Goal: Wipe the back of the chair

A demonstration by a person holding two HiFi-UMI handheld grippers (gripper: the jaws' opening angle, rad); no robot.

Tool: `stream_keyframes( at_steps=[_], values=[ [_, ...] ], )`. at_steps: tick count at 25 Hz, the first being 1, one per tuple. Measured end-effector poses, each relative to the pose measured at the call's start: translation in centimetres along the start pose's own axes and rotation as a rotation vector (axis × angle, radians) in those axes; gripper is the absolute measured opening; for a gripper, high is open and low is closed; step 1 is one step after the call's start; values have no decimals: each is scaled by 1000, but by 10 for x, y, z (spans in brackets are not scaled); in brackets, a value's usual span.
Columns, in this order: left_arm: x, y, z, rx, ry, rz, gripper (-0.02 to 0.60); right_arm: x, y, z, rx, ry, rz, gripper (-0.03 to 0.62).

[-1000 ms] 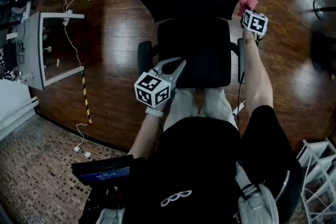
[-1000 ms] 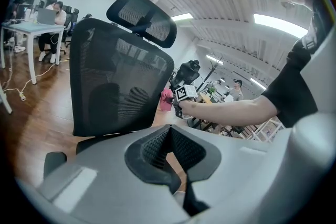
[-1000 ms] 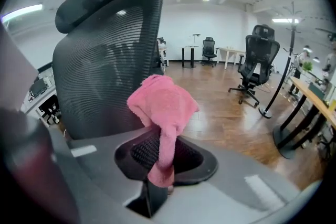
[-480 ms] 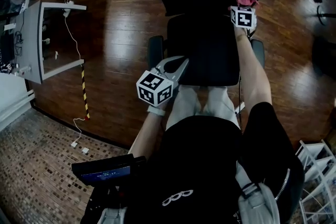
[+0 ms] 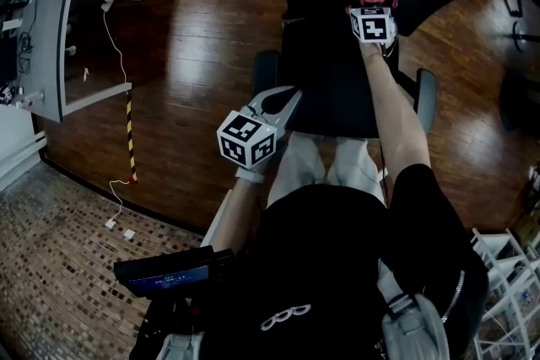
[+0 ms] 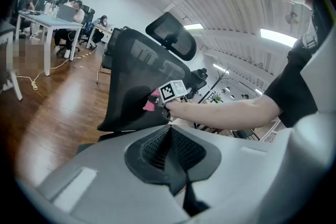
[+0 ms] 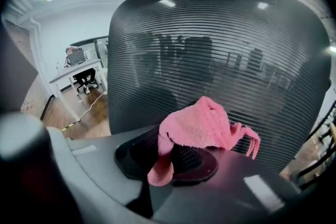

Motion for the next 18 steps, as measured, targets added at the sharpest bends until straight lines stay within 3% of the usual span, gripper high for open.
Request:
stream_keyframes(
  at_steps=[4,18],
  values=[
    [8,0,-11,13,-6,14,-8,-11,-9,-33,8,-33,-2,44],
    [38,12,-42,90,-67,47,-8,-48,-48,-194,222,-390,34,44]
  ],
)
Point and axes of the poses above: the fingertips, and each gripper's own axes: x backward along the fingers, z to its right, y out of its underside, the point moved 4 cm from there along x, backward along the fingers, and after that the axes turned 2 degrees about -x, right-handed, at the moved point
